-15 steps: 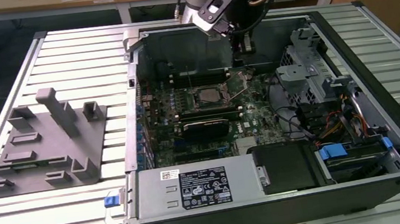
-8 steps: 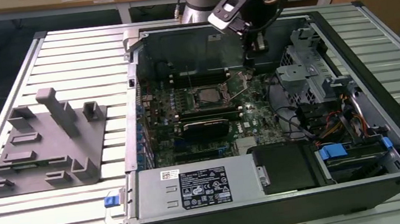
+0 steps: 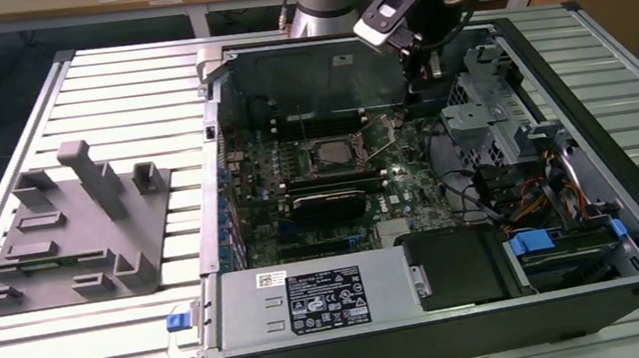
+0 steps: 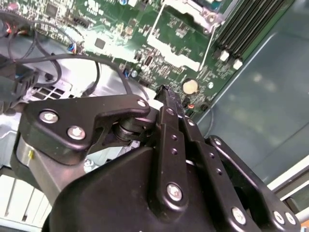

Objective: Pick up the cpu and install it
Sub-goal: 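Close the cpu cover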

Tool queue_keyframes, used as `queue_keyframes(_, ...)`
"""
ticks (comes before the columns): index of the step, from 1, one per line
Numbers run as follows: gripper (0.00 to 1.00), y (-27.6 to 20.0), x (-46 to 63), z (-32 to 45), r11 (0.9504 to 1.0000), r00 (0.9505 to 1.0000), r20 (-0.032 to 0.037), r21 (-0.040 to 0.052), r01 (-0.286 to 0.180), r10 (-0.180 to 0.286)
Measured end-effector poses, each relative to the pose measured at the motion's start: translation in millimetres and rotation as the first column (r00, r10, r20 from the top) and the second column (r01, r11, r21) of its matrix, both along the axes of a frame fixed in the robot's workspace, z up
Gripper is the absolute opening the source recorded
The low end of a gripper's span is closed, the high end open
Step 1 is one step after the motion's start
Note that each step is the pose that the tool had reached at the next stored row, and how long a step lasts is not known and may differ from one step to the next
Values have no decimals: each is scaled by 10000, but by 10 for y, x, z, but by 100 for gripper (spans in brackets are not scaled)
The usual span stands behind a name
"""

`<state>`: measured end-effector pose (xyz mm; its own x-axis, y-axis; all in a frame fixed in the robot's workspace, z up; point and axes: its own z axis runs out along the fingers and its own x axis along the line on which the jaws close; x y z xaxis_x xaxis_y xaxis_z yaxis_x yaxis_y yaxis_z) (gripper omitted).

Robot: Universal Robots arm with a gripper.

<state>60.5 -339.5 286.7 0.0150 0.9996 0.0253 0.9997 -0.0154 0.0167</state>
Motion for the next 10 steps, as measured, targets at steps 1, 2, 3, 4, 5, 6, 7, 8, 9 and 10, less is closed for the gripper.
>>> queue_keyframes(1, 11, 0, 12, -15, 10000, 10000, -4, -3, 0, 0)
queue_keyframes(2, 11, 0, 17, -33, 10000, 10000, -6, -3, -1, 1)
queue_keyframes(3, 11, -1, 18, -51, 10000, 10000, -6, -3, 0, 0)
queue_keyframes(4, 11, -1, 18, -69, 10000, 10000, -6, -3, 1, -1)
queue_keyframes(5, 11, -1, 18, -87, 10000, 10000, -6, -2, 1, -1)
queue_keyframes(6, 11, -1, 18, -105, 10000, 10000, -6, -2, 1, -1)
queue_keyframes(7, 11, 0, 18, -124, 10000, 10000, -5, -2, 0, 0)
queue_keyframes(8, 11, 0, 19, -143, 10000, 10000, -6, -2, 1, -1)
queue_keyframes(9, 11, 0, 19, -161, 10000, 10000, -6, -1, 1, -1)
queue_keyframes(10, 11, 0, 19, -179, 10000, 10000, -6, -1, 2, -2)
